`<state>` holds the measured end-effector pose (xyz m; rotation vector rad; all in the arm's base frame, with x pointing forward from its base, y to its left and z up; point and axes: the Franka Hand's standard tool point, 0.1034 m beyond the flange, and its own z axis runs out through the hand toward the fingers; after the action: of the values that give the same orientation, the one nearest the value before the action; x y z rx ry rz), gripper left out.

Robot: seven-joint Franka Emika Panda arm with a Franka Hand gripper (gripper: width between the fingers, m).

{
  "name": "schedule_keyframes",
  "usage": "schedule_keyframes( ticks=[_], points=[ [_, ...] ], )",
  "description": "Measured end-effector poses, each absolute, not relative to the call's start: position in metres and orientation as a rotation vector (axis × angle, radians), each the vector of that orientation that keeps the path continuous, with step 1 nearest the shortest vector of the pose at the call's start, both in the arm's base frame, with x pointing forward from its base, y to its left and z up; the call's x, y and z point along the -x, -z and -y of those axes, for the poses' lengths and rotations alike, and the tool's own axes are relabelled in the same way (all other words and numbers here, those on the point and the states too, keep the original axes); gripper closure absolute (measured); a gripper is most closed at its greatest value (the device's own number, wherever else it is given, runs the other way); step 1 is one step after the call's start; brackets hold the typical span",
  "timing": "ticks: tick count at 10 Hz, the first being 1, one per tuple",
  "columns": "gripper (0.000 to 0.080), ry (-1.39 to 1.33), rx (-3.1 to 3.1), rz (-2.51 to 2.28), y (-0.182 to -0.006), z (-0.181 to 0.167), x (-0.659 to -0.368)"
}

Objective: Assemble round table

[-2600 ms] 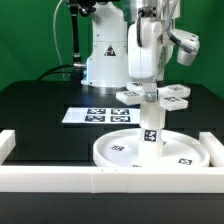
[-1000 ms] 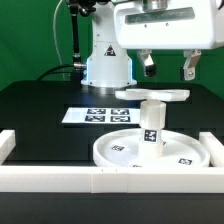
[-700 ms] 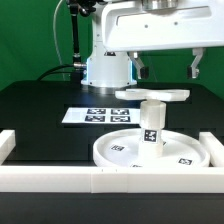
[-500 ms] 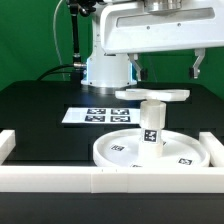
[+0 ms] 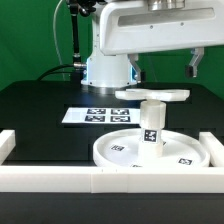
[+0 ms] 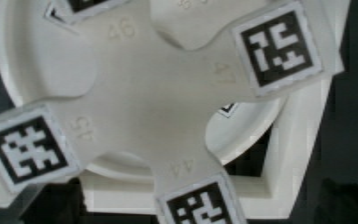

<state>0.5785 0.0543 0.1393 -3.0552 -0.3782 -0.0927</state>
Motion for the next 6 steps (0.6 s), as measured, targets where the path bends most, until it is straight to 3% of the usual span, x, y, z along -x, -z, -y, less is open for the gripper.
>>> schedule_keyframes(
  ticks=[6],
  points=[
    [0.0150, 0.079, 2.953, 1.009, -0.1379, -0.0546, -0.5762]
  ],
)
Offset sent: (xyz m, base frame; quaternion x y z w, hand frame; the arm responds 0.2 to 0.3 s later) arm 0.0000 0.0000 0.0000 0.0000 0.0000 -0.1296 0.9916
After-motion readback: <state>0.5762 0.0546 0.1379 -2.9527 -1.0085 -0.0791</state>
